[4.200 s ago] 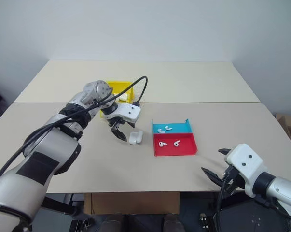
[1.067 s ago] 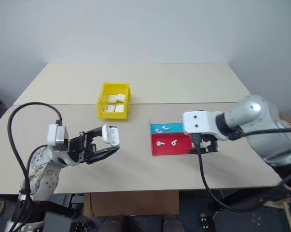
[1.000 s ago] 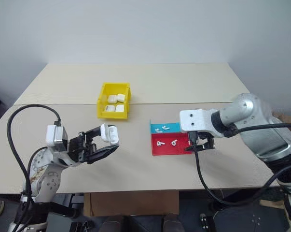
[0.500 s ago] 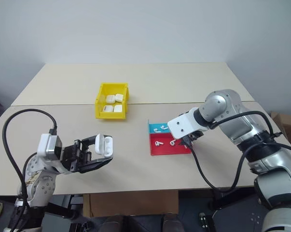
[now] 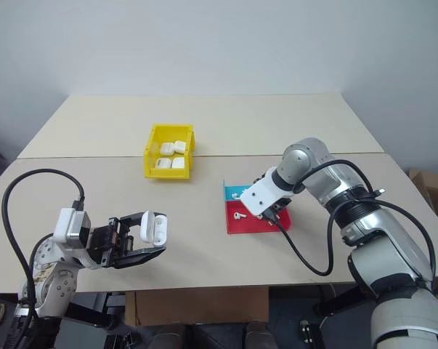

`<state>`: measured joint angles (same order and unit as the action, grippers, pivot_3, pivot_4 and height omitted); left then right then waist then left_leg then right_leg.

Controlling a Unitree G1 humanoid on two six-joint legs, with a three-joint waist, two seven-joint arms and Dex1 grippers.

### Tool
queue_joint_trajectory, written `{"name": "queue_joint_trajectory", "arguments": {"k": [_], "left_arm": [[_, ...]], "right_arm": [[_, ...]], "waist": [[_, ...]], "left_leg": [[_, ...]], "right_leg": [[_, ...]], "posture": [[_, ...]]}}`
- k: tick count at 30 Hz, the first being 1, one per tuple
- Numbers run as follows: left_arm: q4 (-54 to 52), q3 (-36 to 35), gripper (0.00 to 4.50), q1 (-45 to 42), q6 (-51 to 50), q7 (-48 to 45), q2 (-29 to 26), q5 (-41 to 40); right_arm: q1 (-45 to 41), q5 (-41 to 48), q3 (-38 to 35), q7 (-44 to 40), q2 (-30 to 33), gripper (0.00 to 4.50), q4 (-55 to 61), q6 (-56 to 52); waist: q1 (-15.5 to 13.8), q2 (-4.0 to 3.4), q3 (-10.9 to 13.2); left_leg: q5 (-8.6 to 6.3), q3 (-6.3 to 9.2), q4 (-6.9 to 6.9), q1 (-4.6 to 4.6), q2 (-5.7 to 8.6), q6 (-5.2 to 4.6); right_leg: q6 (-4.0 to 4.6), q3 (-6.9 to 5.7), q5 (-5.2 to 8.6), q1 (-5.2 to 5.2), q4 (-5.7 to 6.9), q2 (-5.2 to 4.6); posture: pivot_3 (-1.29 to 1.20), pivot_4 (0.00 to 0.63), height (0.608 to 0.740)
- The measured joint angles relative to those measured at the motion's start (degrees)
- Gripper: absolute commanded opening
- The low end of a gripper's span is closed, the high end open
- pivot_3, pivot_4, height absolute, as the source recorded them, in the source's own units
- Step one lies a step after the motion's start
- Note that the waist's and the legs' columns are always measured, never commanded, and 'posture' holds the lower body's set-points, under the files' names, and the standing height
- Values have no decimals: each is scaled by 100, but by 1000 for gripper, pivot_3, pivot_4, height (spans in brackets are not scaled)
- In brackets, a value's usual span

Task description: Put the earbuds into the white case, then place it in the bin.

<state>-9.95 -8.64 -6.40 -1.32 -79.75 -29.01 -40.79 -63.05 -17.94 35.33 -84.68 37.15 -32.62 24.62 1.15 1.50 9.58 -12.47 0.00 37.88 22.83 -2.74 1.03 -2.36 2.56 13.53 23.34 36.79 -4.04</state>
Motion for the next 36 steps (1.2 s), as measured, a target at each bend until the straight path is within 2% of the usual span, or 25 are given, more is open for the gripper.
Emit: {"name": "queue_joint_trajectory", "arguments": {"k": [17,36], "left_arm": [[-224,-4,2835,241,96,392,12,46],[-247,7,2835,247,248,481,27,240]], "right_arm": [[-396,-649,82,284,-430,3009,-1591,1431],[-629,-1001,188,535,-616,3009,-2106,1805]], "waist": [[27,-5,3],[110,-9,5]], "left_leg": [[0,0,-5,-3,-7,0],[0,1,-8,-4,-8,0]], "right_leg": [[8,0,0,2,1,7],[10,1,0,3,2,8]], "posture": [[0,150,740],[0,150,740]]}}
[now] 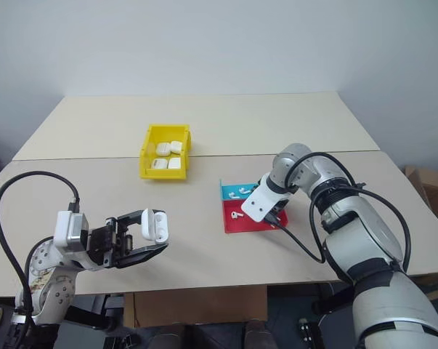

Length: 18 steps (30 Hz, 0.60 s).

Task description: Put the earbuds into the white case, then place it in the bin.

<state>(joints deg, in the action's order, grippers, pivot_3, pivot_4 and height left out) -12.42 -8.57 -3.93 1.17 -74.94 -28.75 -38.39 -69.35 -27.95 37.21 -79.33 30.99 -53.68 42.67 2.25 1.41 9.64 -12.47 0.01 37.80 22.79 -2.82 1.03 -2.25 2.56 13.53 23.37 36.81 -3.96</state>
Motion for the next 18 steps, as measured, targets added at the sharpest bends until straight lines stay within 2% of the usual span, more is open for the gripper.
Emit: {"name": "queue_joint_trajectory", "arguments": {"k": [5,6,8,18], "left_arm": [[0,0,2835,18,9,15,24,6],[0,0,2835,21,14,16,27,7],[0,0,2835,30,28,16,29,10],[70,1,2835,49,147,16,29,14]], "right_arm": [[-39,-33,2,79,-12,3009,-137,120],[-47,-37,2,79,-16,2641,-163,130],[-48,-46,2,78,-19,2225,-202,174],[-49,-61,5,178,-27,2225,-214,322]], "waist": [[6,0,0],[6,0,0],[7,0,0],[17,-1,0]], "left_leg": [[0,0,-1,0,0,0],[0,0,-1,0,0,0],[0,0,-1,-1,0,0],[0,0,-3,-2,-1,0]], "right_leg": [[0,0,0,0,-1,0],[0,0,0,0,0,0],[0,0,0,0,0,0],[2,0,1,0,0,0]], "posture": [[0,150,740],[0,150,740],[0,150,740],[0,150,740]]}}
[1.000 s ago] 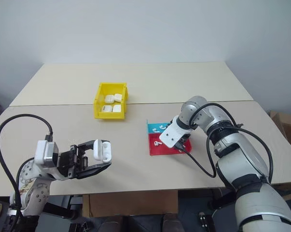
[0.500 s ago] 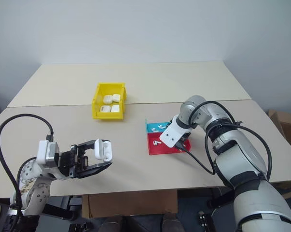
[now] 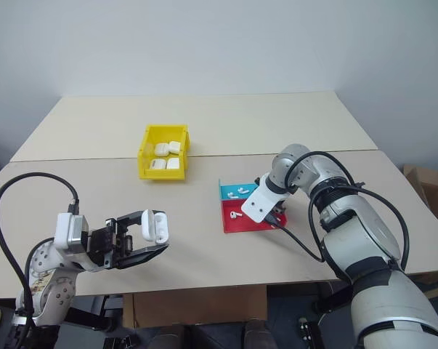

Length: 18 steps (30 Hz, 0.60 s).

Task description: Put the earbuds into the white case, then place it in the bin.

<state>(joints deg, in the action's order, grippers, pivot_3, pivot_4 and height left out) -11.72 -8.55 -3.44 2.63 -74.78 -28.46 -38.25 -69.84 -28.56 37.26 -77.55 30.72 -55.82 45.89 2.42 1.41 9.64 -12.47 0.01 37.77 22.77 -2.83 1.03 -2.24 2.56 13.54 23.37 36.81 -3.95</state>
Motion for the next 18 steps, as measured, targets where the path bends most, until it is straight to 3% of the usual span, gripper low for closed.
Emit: {"name": "queue_joint_trajectory", "arguments": {"k": [8,11,13,18], "left_arm": [[26,19,2835,-8,21,6,19,42],[30,24,2835,-12,38,7,37,50],[30,24,2835,-12,65,7,37,66],[31,25,2835,-12,78,20,37,106]], "right_arm": [[-34,-20,6,36,-29,2225,-58,13],[-37,-36,6,17,-33,1640,-73,22],[-37,-41,9,20,-36,975,-83,34],[-37,-47,9,60,-50,975,-85,53]], "waist": [[0,-1,1],[1,-1,1],[1,-1,1],[2,-2,1]], "left_leg": [[0,0,0,0,0,0],[0,0,-1,1,0,0],[0,0,-1,1,0,0],[0,0,-1,0,-1,0]], "right_leg": [[0,0,0,0,-1,0],[0,0,0,0,-2,0],[0,0,0,0,-1,0],[1,0,0,0,-1,0]], "posture": [[0,150,740],[0,150,740],[0,150,740],[0,150,740]]}}
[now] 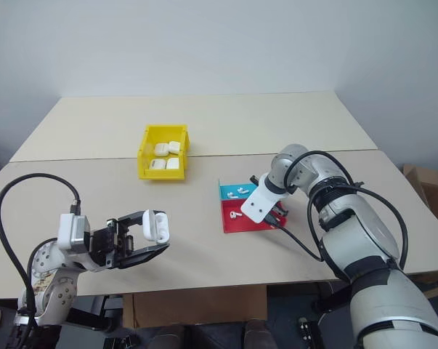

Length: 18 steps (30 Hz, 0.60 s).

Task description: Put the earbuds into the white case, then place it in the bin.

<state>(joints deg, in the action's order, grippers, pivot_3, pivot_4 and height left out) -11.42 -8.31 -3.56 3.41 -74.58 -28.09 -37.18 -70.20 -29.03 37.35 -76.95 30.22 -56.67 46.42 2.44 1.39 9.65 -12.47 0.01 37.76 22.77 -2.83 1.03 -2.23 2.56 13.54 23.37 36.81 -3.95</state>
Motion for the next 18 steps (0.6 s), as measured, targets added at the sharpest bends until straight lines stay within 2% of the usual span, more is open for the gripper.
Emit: {"name": "queue_joint_trajectory", "arguments": {"k": [11,14,18], "left_arm": [[37,-1,2835,-61,3,27,0,9],[146,2,2835,-231,17,71,18,11],[172,-14,2835,-625,-67,228,82,-101]], "right_arm": [[14,204,-84,-146,42,975,144,-7],[161,900,-523,-482,252,975,814,-410],[780,2027,-1374,-709,791,975,2403,-1603]], "waist": [[-2,-5,5],[-14,-10,10],[-119,-10,11]], "left_leg": [[0,0,0,2,0,0],[0,3,0,5,0,0],[-1,4,0,12,1,0]], "right_leg": [[0,0,0,2,0,-1],[0,-1,0,2,-2,-1],[-1,-5,0,2,-9,-4]], "posture": [[0,150,740],[0,150,740],[0,150,740]]}}
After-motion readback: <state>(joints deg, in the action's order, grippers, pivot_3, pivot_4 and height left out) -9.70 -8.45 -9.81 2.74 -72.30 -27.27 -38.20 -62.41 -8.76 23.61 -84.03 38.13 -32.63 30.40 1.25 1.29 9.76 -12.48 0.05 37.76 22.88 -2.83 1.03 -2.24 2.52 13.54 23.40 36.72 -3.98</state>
